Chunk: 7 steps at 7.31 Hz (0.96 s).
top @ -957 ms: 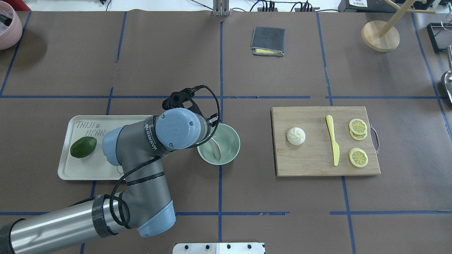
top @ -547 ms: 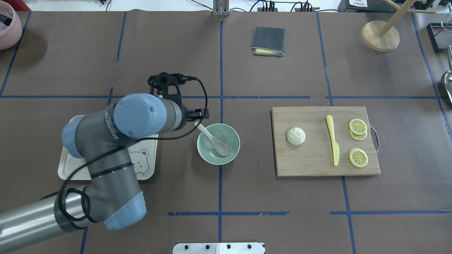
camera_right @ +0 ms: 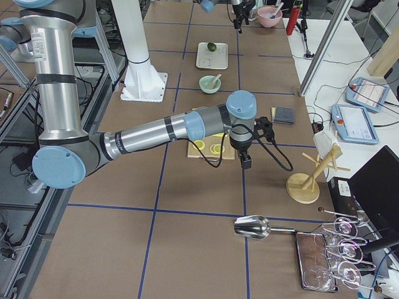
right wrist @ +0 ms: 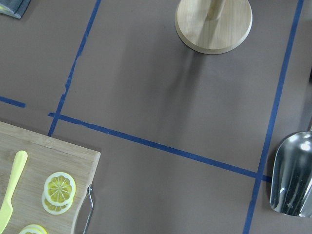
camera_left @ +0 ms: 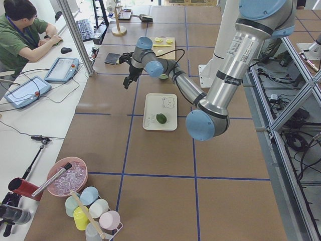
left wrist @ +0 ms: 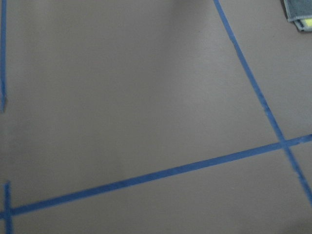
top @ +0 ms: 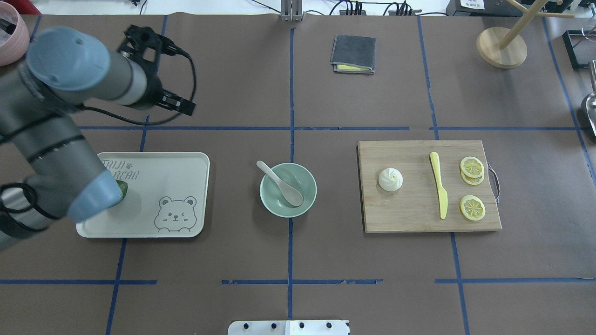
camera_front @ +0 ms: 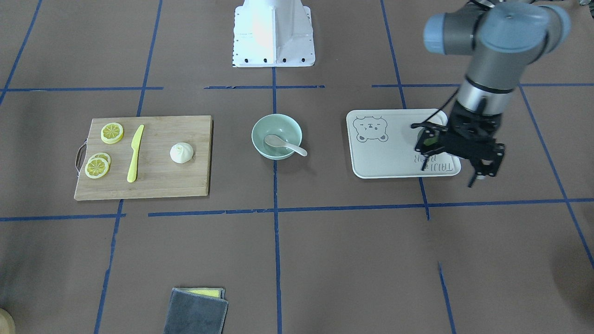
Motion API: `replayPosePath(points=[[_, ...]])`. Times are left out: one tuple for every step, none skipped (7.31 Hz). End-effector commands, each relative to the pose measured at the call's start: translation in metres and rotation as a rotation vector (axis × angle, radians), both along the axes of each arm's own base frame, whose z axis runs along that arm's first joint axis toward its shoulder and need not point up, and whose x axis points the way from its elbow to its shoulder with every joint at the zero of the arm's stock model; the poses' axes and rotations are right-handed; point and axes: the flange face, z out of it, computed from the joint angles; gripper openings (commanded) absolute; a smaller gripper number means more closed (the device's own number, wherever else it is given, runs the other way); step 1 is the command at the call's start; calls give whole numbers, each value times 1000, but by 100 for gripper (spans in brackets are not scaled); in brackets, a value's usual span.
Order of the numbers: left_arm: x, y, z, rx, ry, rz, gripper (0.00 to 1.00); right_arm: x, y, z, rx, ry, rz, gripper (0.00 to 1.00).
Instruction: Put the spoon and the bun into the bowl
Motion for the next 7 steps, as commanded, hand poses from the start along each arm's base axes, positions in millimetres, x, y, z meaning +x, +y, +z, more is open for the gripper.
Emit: replayPosePath(points=[[-176, -26, 91, -112, -23, 81, 100, -32, 0, -36, 50, -6, -38, 100], [-203, -16, 140, -312, -44, 43, 100, -55, -8, -59, 66, -30, -64, 100], [-245, -17, 203, -520, -56, -22, 100, -71, 1, -82, 26, -49, -28, 100], [-295, 3, 228, -542, -29, -80, 100, -102, 11, -99, 17, -49, -47, 100], [-303, 19, 244, -564, 16, -83, 100, -144, 25, -115, 9, 3, -33, 100], [-297, 23, 245, -597, 89, -70, 100, -202, 40, -126, -37, 52, 3, 100], [-295, 32, 265, -632, 92, -68, 100, -258, 44, -145, -37, 63, -6, 100]])
